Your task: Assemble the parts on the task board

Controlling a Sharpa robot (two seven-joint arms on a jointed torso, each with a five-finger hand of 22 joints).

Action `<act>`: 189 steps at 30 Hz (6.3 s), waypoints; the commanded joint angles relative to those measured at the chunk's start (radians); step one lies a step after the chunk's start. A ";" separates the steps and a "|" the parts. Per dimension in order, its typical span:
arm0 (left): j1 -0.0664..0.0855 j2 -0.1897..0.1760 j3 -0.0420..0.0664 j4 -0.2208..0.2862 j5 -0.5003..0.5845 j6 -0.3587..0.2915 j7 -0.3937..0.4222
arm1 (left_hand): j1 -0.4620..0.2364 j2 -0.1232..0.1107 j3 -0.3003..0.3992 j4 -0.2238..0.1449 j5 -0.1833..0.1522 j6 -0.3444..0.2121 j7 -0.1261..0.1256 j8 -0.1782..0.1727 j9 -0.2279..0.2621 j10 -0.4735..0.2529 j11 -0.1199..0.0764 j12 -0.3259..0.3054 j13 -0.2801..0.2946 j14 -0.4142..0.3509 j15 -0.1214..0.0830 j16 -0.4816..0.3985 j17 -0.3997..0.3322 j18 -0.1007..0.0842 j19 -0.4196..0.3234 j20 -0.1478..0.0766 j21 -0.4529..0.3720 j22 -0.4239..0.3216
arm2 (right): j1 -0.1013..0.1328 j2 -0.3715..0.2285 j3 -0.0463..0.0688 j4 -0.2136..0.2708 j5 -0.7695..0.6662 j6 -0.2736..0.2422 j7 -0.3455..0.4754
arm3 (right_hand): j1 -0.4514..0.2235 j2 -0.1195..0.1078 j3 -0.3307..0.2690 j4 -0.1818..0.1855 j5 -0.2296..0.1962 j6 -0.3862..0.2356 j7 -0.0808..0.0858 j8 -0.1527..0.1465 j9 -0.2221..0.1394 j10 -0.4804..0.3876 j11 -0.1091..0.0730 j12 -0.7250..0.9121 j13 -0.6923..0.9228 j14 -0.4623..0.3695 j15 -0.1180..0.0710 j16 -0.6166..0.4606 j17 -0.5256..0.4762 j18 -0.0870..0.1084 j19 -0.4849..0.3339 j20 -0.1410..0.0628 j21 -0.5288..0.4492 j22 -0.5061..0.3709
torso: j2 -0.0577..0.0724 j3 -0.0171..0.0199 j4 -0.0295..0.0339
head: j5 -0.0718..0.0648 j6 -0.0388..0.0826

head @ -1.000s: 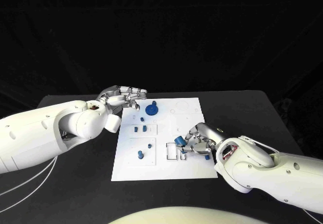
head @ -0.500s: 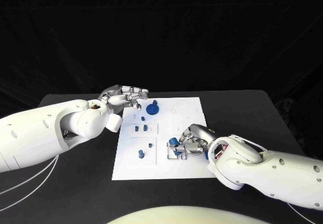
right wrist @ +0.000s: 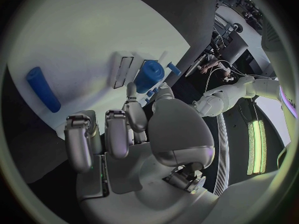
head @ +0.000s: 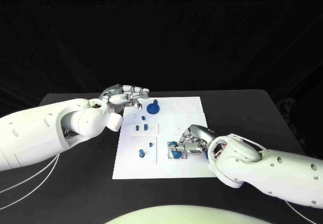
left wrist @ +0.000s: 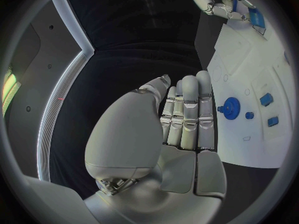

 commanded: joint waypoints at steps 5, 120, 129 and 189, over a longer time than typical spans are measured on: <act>0.001 0.000 0.001 0.004 0.005 0.018 0.001 | -0.010 -0.001 -0.006 0.001 -0.002 -0.010 0.000 -0.001 -0.001 -0.009 0.001 0.003 0.001 0.002 0.006 -0.003 0.000 0.005 0.006 0.005 -0.004 -0.001 | -0.001 0.006 0.000 -0.006 -0.013 0.007 0.000 | -0.083 -0.084 0.045 0.005 -0.136 -0.035 0.012 -0.016 0.012 -0.057 0.011 -0.104 -0.072 0.058 0.008 -0.015 0.036 -0.003 0.097 0.004 -0.010 0.258 | 0.000 -0.0001 0.0007 | -0.001 0.002; 0.000 -0.002 -0.003 -0.002 0.005 0.024 -0.006 | -0.008 0.001 -0.009 0.002 -0.001 -0.012 0.001 -0.001 -0.002 -0.011 0.002 0.005 0.002 0.001 0.007 -0.002 0.000 0.005 0.006 0.005 -0.006 -0.002 | -0.051 -0.266 -0.008 0.060 -0.183 -0.038 0.063 | 0.244 0.039 0.095 -0.069 0.077 0.008 0.001 -0.064 0.002 0.028 -0.001 0.031 0.061 0.068 -0.001 0.008 0.080 -0.007 0.105 -0.002 0.005 0.263 | -0.008 -0.0024 -0.0089 | -0.043 0.010; 0.000 -0.004 -0.003 0.000 0.005 0.024 -0.007 | -0.008 0.001 -0.009 0.002 -0.001 -0.012 0.001 -0.001 -0.002 -0.011 0.002 0.005 0.002 0.001 0.007 -0.002 0.000 0.005 0.006 0.005 -0.006 -0.002 | -0.066 -0.241 -0.008 0.036 -0.183 0.001 0.051 | 0.251 0.041 0.096 -0.070 0.085 0.013 -0.001 -0.067 -0.001 0.027 -0.003 0.028 0.060 0.068 -0.002 0.007 0.079 -0.007 0.105 -0.003 0.005 0.263 | -0.007 -0.0025 -0.0096 | -0.039 0.006; 0.000 -0.004 -0.003 0.003 0.005 0.029 -0.010 | -0.008 0.002 -0.010 0.003 -0.001 -0.013 0.001 -0.001 -0.003 -0.013 0.002 0.005 0.003 0.000 0.007 -0.002 0.000 0.005 0.006 0.006 -0.007 -0.003 | -0.034 -0.082 -0.001 0.057 0.047 -0.038 -0.047 | 0.242 -0.062 0.457 -0.075 0.141 0.049 -0.014 -0.078 -0.005 0.048 -0.015 0.029 0.076 0.072 -0.013 0.016 0.100 -0.007 0.105 -0.015 0.005 0.263 | -0.008 -0.0022 -0.0103 | -0.024 0.007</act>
